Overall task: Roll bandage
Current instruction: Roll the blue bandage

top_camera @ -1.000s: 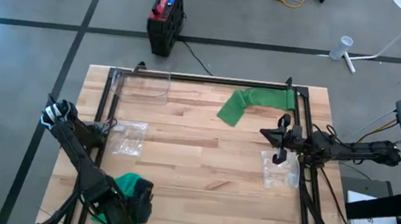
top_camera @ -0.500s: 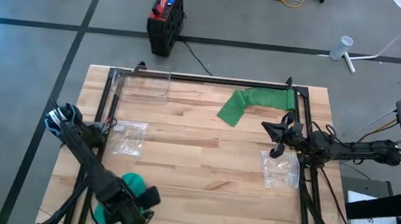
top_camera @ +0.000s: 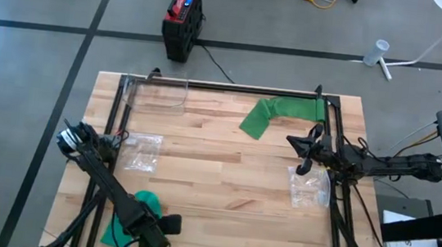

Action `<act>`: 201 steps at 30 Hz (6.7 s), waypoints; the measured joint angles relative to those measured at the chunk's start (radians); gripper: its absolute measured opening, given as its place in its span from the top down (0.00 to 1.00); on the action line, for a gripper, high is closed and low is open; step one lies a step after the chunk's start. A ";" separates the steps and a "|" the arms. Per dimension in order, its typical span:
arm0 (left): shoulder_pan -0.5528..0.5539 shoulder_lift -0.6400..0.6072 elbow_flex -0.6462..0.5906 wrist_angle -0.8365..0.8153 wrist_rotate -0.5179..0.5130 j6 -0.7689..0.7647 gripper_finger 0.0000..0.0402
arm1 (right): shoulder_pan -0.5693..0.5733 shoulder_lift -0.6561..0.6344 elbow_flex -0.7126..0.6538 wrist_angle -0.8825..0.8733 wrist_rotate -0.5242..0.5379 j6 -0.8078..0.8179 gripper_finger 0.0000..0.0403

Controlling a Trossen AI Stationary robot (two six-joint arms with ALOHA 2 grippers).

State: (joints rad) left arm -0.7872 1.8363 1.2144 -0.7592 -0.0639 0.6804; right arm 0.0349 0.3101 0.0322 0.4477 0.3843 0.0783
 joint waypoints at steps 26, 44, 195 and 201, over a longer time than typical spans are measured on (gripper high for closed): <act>-0.015 -0.008 0.014 0.052 -0.027 -0.013 0.54 | 0.000 0.007 0.000 -0.002 0.001 -0.001 1.00; -0.013 -0.012 -0.134 0.235 -0.021 -0.013 0.64 | 0.000 0.008 0.000 -0.032 0.002 -0.003 1.00; 0.698 -0.842 -0.674 1.376 -0.342 -0.375 0.99 | -0.055 1.180 1.105 0.123 -0.358 -0.205 0.98; 0.698 -0.994 -0.671 1.189 -0.365 -0.345 0.95 | -0.060 1.122 1.104 0.038 -0.358 -0.260 0.98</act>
State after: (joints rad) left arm -0.0891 0.8423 0.5438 0.4295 -0.4292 0.3350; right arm -0.0251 1.4322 1.1366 0.4859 0.0262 -0.1813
